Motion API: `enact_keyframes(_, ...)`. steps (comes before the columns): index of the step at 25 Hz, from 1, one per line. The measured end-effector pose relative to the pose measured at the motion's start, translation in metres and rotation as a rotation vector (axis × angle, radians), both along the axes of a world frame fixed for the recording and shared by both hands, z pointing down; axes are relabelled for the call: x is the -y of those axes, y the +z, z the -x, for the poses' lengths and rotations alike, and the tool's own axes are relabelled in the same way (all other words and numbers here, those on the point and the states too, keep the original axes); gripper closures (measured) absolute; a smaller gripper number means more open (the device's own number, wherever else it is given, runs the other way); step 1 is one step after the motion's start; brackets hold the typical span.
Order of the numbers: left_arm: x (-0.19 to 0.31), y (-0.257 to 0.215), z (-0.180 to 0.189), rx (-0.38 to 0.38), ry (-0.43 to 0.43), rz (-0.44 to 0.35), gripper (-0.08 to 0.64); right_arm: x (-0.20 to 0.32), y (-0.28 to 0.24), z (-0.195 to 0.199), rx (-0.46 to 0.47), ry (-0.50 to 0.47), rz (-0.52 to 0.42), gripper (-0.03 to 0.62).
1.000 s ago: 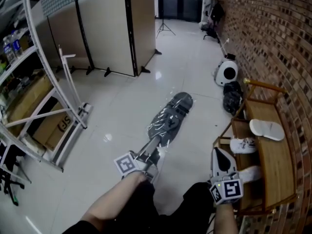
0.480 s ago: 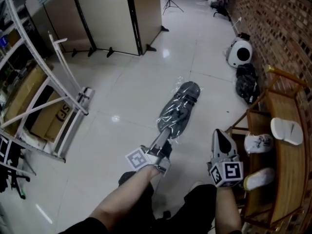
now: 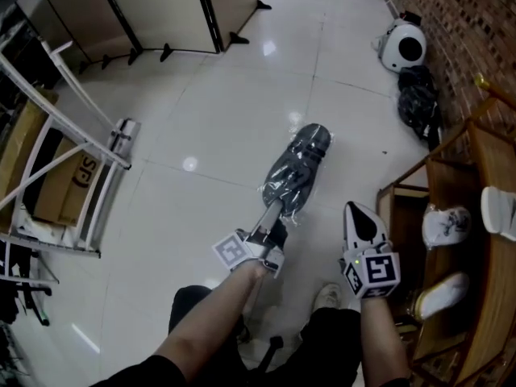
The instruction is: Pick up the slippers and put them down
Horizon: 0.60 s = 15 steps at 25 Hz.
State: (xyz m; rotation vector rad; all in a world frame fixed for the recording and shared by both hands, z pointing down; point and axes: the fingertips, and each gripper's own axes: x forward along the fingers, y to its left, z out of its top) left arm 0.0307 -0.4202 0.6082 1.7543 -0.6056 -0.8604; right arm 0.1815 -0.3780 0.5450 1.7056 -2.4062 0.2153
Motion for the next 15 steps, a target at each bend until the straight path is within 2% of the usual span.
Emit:
enact_keyframes(6,-0.010,0.097,0.000,0.016,-0.026,0.181,0.436,0.021,0.052,-0.004,-0.038,-0.023,0.082,0.583)
enact_keyframes(9,-0.018,0.127,-0.001,0.011,-0.023,0.227,0.436,0.027,0.080,-0.016,-0.009,0.028,0.121,0.583)
enact_keyframes(12,-0.021,0.150,-0.001,0.022,-0.018,0.251,0.436,0.034,0.115,-0.029,0.052,0.106,0.197,0.583)
enact_keyframes(15,-0.021,0.174,0.002,0.004,-0.069,0.307,0.436,0.035,0.151,-0.043,0.096,0.166,0.277,0.583)
